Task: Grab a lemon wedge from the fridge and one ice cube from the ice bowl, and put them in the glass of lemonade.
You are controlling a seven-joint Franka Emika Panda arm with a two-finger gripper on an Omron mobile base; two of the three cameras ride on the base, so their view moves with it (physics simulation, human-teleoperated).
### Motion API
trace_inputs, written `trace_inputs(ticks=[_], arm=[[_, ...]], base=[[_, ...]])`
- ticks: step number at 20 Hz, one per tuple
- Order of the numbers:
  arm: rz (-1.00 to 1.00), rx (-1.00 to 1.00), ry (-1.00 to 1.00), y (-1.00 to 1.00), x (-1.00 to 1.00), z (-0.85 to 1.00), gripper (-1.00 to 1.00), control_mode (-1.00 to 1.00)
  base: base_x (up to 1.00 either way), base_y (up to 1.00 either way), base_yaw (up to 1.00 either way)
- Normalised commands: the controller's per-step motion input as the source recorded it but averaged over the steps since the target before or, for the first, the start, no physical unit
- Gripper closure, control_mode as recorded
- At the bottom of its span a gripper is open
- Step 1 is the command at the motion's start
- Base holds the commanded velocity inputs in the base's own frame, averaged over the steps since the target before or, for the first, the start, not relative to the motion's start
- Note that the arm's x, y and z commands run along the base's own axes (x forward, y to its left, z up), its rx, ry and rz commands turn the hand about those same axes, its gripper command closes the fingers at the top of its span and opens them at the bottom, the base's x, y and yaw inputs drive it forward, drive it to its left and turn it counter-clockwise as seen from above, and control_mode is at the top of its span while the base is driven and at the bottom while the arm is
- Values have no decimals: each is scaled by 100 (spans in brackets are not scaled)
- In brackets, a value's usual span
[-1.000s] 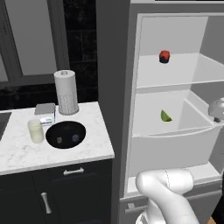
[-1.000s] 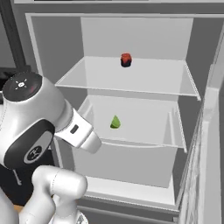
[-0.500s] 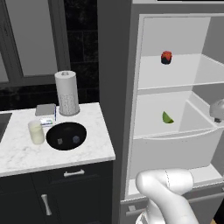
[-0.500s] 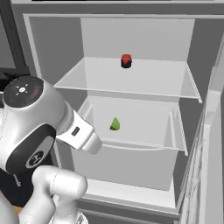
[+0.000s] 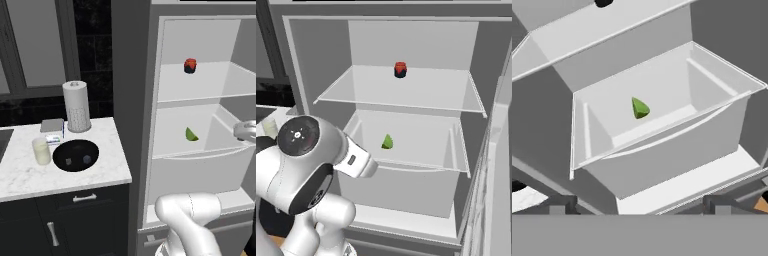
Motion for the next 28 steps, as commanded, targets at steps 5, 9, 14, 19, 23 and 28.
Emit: trace_inputs(ticks=[5,9,14,19,23,28], arm=[[-3,-1,5,9,70,-21,-100,-100],[0,-7,18,0,82,-9,-100,-100],[5,-9,12,-12,12,-37,-100,-100],[10,0,-1,-2,9,-46,-100,-100],[15,-1,0,-3,52,-11,-100,-100],[11,-3,1,0,96,-11,-100,-100]], base=[[0,0,0],[0,0,0],[0,0,0],[0,0,0],[0,0,0],[0,0,0]])
